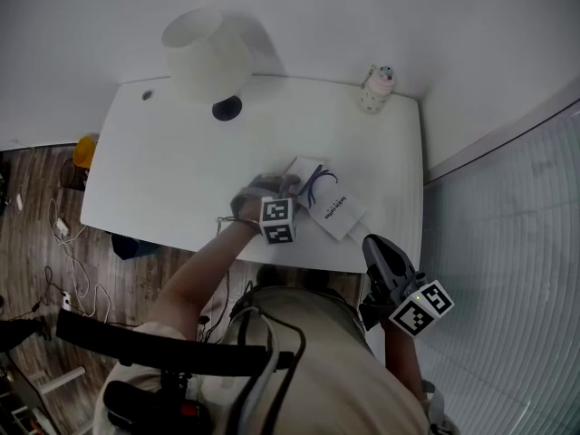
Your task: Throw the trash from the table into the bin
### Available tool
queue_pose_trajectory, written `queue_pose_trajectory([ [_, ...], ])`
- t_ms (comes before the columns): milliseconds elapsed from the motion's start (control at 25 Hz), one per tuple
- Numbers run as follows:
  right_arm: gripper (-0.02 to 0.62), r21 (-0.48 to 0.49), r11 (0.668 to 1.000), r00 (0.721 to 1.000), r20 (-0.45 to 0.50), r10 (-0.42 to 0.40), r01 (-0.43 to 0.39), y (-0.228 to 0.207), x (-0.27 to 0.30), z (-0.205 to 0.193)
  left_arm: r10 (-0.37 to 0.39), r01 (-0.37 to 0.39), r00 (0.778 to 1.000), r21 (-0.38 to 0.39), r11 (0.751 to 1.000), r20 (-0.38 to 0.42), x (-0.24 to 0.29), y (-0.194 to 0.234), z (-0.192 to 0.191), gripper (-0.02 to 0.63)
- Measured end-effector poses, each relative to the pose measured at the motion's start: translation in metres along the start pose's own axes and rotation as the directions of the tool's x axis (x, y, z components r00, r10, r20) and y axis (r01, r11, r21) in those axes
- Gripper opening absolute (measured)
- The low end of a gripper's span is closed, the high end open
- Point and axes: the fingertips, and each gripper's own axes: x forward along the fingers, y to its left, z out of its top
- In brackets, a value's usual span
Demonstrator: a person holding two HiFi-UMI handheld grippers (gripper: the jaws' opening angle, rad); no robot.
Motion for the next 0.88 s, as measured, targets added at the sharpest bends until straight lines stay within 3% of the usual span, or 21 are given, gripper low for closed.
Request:
queue_pose_trajectory([
  [160,0.017,0.0,1.0,1.0,-0.003,0.006,-0.006,-0.001,0.002,0.002,0.032,-0.032,0.999,-0.024,0.999,0.001,0.002,0.007,-0.002,0.149],
  [240,0.017,0.001,1.0,1.0,-0.006,0.008,-0.008,-0.002,0.003,0.004,0.037,-0.037,0.999,-0.058,0.998,0.009,0.0,0.011,0.0,0.122],
  [440,0.017,0.012,1.0,1.0,-0.004,0.008,-0.008,0.0,0.007,0.004,0.061,-0.051,0.998,-0.238,0.97,0.034,-0.017,0.027,0.003,0.036],
  [680,0.017,0.005,0.999,0.999,-0.014,0.047,-0.047,0.004,0.008,0.003,0.111,-0.065,0.991,-0.463,0.884,0.073,-0.043,0.042,0.006,0.018],
  [880,0.017,-0.006,0.997,0.997,-0.018,0.079,-0.079,0.004,0.01,0.007,0.157,-0.035,0.978,-0.635,0.772,0.138,-0.074,0.047,0.006,0.017],
])
